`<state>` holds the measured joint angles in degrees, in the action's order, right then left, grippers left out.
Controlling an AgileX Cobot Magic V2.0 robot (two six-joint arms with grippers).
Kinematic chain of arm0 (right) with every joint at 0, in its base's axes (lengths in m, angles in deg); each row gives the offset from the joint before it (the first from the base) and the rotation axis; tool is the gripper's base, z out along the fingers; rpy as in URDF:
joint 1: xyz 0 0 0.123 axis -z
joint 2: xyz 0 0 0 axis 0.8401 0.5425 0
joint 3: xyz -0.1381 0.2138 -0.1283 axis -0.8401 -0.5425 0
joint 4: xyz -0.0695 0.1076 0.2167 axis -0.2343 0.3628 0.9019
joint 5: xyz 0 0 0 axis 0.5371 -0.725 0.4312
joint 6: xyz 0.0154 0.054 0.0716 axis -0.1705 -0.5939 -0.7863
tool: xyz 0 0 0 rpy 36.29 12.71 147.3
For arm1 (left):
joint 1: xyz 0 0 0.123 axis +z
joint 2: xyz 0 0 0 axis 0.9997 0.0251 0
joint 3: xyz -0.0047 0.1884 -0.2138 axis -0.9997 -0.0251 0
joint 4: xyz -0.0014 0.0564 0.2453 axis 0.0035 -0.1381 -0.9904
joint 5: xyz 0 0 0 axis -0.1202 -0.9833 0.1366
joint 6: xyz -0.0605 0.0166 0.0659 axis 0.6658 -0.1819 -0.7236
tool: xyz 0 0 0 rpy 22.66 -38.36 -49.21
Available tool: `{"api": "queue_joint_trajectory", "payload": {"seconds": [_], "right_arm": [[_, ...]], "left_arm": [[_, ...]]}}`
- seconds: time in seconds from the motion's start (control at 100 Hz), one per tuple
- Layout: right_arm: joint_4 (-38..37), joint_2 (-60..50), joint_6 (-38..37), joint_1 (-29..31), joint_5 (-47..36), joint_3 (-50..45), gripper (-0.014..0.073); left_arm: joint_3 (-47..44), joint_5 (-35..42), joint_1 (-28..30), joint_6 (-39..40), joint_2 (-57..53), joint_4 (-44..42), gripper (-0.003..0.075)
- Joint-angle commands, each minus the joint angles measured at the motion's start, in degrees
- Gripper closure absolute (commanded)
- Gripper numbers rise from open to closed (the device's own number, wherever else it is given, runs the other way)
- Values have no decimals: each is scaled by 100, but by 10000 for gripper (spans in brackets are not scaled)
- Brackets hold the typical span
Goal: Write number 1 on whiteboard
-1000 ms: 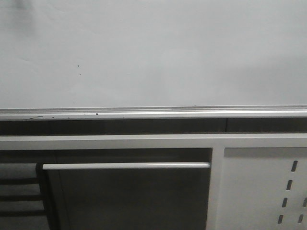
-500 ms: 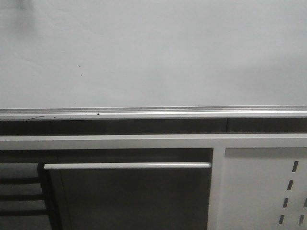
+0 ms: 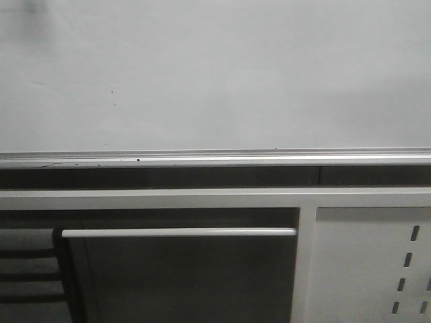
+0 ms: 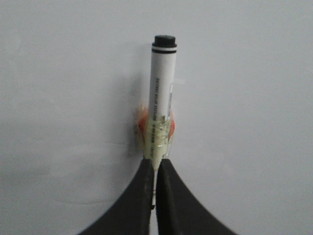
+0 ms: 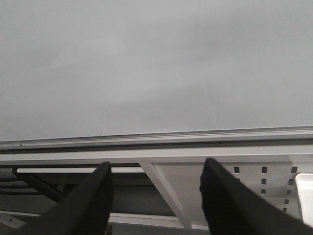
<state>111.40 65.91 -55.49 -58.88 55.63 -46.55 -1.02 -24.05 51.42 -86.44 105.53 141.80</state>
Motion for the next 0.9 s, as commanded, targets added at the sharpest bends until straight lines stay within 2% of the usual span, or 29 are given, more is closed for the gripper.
{"api": "queue_joint_trajectory", "payload": {"seconds": [0.0, 0.21, 0.28, 0.35, 0.47, 0.52, 0.89], "right_arm": [[50, 62, 62, 2, -442, 218, 228], [50, 62, 62, 2, -442, 218, 228], [50, 62, 62, 2, -442, 218, 229], [50, 62, 62, 2, -442, 218, 228], [50, 62, 62, 2, -442, 218, 228], [50, 62, 62, 2, -442, 218, 228], [50, 62, 62, 2, -443, 218, 228]], "left_arm": [[204, 271, -164, 8, 122, -61, 741], [443, 248, -304, -3, 344, -221, 736], [490, 258, -304, -3, 384, -260, 702], [490, 258, -304, -3, 382, -285, 619], [501, 303, -304, 22, 387, -274, 418], [501, 349, -304, 20, 387, -250, 387], [744, 831, -304, 20, 871, -131, 409]]}}
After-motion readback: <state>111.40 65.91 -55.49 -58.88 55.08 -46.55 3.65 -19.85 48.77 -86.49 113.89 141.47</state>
